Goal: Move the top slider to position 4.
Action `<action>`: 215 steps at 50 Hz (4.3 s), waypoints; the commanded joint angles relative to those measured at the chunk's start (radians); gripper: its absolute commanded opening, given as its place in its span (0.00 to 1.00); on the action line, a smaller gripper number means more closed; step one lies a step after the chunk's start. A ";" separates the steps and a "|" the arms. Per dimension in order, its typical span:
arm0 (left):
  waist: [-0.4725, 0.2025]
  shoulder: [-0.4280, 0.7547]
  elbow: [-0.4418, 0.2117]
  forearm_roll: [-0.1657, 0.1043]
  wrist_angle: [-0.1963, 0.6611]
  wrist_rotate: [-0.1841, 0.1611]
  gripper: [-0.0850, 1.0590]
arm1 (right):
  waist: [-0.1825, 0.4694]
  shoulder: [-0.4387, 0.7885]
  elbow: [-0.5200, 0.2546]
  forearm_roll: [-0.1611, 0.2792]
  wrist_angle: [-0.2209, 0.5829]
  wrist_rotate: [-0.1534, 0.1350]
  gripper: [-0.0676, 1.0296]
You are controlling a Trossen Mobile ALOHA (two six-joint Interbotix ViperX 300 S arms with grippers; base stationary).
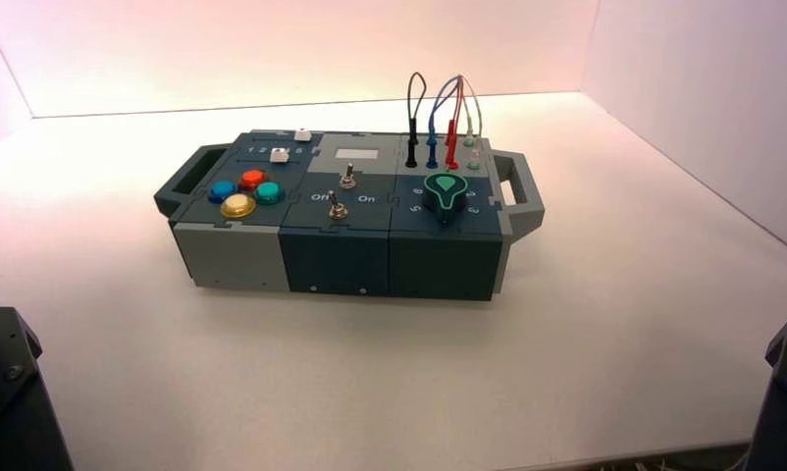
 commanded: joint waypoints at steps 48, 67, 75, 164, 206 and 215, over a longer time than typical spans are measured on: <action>-0.003 0.414 -0.158 0.006 -0.087 0.078 0.05 | 0.333 1.144 -0.680 0.023 -0.063 -0.011 0.04; -0.003 0.414 -0.155 0.006 -0.087 0.078 0.05 | 0.344 1.425 -0.923 0.023 0.029 -0.012 0.04; -0.003 0.419 -0.155 0.005 -0.087 0.078 0.05 | 0.348 1.493 -0.997 0.029 0.064 -0.012 0.04; -0.003 0.426 -0.156 0.006 -0.092 0.078 0.05 | 0.364 1.594 -1.127 0.031 0.172 -0.012 0.04; -0.003 0.426 -0.158 0.006 -0.092 0.078 0.05 | 0.327 1.575 -1.124 0.029 0.202 -0.012 0.04; -0.003 0.428 -0.158 0.006 -0.092 0.078 0.05 | 0.328 1.571 -1.131 0.034 0.202 -0.011 0.04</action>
